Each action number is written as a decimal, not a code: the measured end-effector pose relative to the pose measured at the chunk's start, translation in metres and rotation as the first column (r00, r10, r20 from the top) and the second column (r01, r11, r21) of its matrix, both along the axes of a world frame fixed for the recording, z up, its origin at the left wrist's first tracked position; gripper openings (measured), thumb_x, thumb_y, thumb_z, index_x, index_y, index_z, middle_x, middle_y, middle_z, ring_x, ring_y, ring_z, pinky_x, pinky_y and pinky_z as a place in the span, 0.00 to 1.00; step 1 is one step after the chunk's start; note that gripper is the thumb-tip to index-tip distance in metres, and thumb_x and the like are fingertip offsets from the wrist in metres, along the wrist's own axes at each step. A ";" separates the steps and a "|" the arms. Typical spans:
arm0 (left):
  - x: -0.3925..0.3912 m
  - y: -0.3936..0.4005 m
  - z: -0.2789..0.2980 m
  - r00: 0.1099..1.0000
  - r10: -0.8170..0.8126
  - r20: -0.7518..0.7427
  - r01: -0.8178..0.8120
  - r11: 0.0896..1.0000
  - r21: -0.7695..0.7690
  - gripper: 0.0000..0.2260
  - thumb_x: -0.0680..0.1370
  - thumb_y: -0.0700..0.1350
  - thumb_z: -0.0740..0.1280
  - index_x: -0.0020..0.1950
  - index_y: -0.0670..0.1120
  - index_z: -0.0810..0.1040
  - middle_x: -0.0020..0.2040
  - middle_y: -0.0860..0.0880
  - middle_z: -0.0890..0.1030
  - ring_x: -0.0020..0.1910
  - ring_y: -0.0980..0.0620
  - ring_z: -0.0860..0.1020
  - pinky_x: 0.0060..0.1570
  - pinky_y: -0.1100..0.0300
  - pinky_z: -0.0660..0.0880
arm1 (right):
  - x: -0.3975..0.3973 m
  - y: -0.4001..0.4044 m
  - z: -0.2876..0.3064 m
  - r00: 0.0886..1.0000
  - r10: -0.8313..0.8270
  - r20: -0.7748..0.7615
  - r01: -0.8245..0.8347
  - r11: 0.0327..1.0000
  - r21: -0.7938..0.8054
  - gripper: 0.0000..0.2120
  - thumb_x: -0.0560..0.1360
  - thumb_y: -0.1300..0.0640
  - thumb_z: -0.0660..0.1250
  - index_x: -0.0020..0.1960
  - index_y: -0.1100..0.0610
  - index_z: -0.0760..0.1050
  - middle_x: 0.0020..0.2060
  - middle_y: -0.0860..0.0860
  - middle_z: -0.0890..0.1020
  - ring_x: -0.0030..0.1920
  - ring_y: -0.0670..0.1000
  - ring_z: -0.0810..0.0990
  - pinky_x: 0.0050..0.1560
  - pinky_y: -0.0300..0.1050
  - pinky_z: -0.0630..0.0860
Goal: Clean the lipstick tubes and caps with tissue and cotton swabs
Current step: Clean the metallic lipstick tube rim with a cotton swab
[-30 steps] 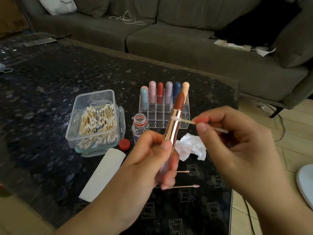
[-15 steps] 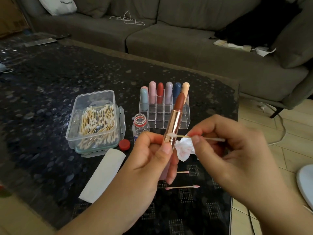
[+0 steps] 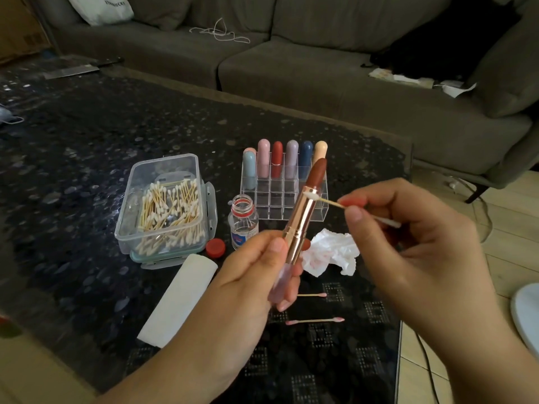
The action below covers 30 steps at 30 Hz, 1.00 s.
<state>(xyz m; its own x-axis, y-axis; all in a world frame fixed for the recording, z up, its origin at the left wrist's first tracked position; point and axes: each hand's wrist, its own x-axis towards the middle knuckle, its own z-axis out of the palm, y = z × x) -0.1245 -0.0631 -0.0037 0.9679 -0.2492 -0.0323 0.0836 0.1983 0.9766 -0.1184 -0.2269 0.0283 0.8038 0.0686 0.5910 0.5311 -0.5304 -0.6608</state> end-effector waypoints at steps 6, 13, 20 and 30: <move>0.000 0.001 -0.003 0.999 -0.016 0.044 0.015 1.000 0.021 0.10 0.74 0.56 0.60 0.41 0.54 0.78 0.38 0.46 0.76 0.37 0.49 0.71 0.45 0.53 0.68 | -0.001 -0.001 -0.001 1.000 0.005 0.019 -0.006 0.999 0.045 0.03 0.74 0.54 0.63 0.44 0.50 0.76 0.32 0.53 0.76 0.28 0.47 0.72 0.29 0.31 0.66; -0.001 0.001 -0.006 0.995 -0.039 0.092 0.034 0.998 0.051 0.13 0.69 0.61 0.61 0.46 0.55 0.77 0.37 0.52 0.77 0.36 0.55 0.72 0.43 0.58 0.69 | 0.000 0.001 0.000 1.000 -0.015 0.023 0.015 1.000 0.010 0.04 0.75 0.54 0.63 0.44 0.50 0.76 0.33 0.52 0.76 0.30 0.48 0.72 0.30 0.29 0.66; 0.001 0.001 -0.007 0.991 -0.027 0.130 0.017 0.997 0.078 0.12 0.69 0.61 0.62 0.46 0.56 0.75 0.36 0.53 0.77 0.35 0.54 0.73 0.42 0.56 0.70 | -0.001 0.001 0.001 1.000 0.025 0.018 -0.025 1.000 -0.001 0.04 0.74 0.56 0.63 0.42 0.53 0.76 0.31 0.51 0.75 0.27 0.45 0.70 0.29 0.28 0.64; 0.001 0.000 -0.007 0.992 -0.023 0.126 0.016 0.998 0.057 0.11 0.69 0.60 0.62 0.46 0.56 0.75 0.35 0.53 0.76 0.33 0.53 0.72 0.41 0.56 0.71 | 0.000 0.002 0.000 0.999 0.038 0.027 -0.038 0.999 -0.017 0.04 0.74 0.56 0.64 0.43 0.53 0.77 0.32 0.50 0.75 0.29 0.46 0.72 0.30 0.27 0.65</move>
<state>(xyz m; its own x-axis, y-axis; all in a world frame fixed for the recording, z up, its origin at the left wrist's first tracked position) -0.1233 -0.0632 -0.0108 0.9600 -0.2695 0.0757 -0.0380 0.1423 0.9891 -0.1187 -0.2246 0.0280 0.7842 0.1088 0.6109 0.5685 -0.5203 -0.6372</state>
